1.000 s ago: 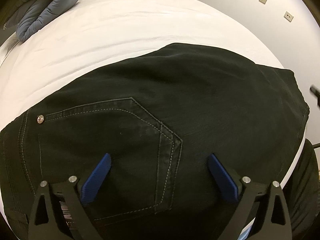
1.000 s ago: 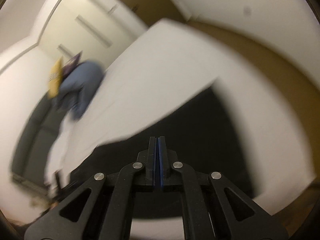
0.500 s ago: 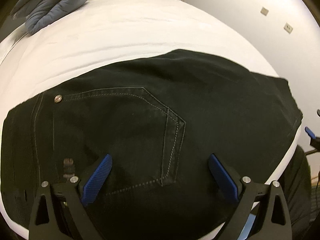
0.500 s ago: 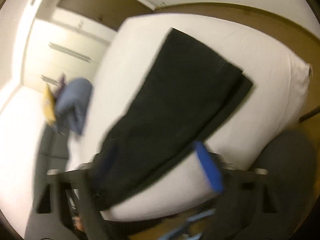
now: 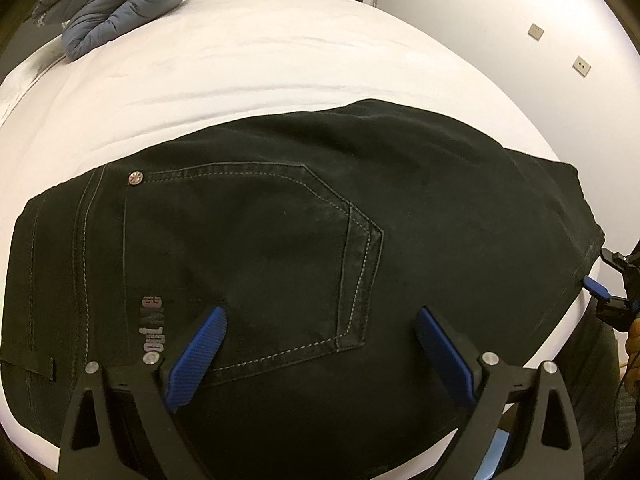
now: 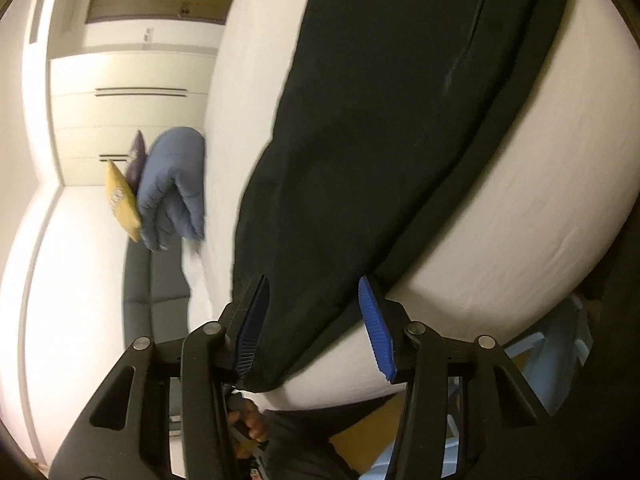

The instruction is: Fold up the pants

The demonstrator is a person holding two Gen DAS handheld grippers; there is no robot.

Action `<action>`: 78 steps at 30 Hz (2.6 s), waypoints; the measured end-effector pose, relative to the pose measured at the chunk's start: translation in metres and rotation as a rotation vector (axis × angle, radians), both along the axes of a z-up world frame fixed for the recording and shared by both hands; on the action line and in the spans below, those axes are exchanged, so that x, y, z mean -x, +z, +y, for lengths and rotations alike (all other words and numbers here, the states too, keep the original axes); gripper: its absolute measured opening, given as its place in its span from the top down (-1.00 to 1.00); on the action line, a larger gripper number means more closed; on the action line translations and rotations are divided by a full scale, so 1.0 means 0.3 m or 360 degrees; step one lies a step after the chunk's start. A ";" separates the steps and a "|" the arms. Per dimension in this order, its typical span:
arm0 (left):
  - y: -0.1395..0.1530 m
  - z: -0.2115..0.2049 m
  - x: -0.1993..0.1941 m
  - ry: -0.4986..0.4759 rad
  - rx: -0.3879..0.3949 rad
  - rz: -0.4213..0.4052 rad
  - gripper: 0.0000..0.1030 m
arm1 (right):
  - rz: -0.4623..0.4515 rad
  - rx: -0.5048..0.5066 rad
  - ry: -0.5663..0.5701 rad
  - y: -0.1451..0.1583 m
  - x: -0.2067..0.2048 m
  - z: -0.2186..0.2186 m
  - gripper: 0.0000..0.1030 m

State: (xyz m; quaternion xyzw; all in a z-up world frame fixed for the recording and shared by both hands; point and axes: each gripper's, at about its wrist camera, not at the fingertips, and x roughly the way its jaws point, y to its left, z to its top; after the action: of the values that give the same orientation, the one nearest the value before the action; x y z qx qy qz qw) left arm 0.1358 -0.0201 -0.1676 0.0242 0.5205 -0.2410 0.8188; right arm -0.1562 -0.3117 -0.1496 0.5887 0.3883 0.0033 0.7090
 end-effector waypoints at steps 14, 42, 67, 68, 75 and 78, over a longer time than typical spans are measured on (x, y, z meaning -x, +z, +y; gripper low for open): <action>-0.002 0.020 -0.018 -0.0021 -0.0010 0.0026 -0.74 | 0.0067 -0.0098 0.0086 -0.121 -0.193 0.189 0.18; 0.094 0.024 0.052 -0.0167 -0.0165 -0.0069 -0.29 | 0.0127 0.0084 0.0231 -0.218 -0.255 0.384 0.99; -0.005 -0.219 0.009 -0.0243 -0.0105 0.0049 -0.48 | -0.0120 0.0007 -0.0641 -0.042 0.032 -0.279 0.00; -0.005 -0.221 0.008 -0.0245 -0.0106 0.0052 -0.48 | -0.0105 0.0002 -0.0632 -0.052 0.024 -0.285 0.01; -0.004 -0.214 0.003 -0.0249 -0.0096 0.0055 -0.48 | -0.0091 -0.0019 -0.0537 -0.059 -0.044 -0.261 0.07; -0.005 -0.207 0.003 -0.0250 -0.0090 0.0052 -0.48 | -0.0078 0.0008 -0.0512 -0.052 -0.080 -0.260 0.09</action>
State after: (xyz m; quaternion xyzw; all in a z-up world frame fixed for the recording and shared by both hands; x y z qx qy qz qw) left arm 0.1349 -0.0823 -0.1691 0.0842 0.5369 -0.2899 0.7878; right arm -0.1322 -0.3896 -0.1652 0.6413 0.2716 -0.0970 0.7110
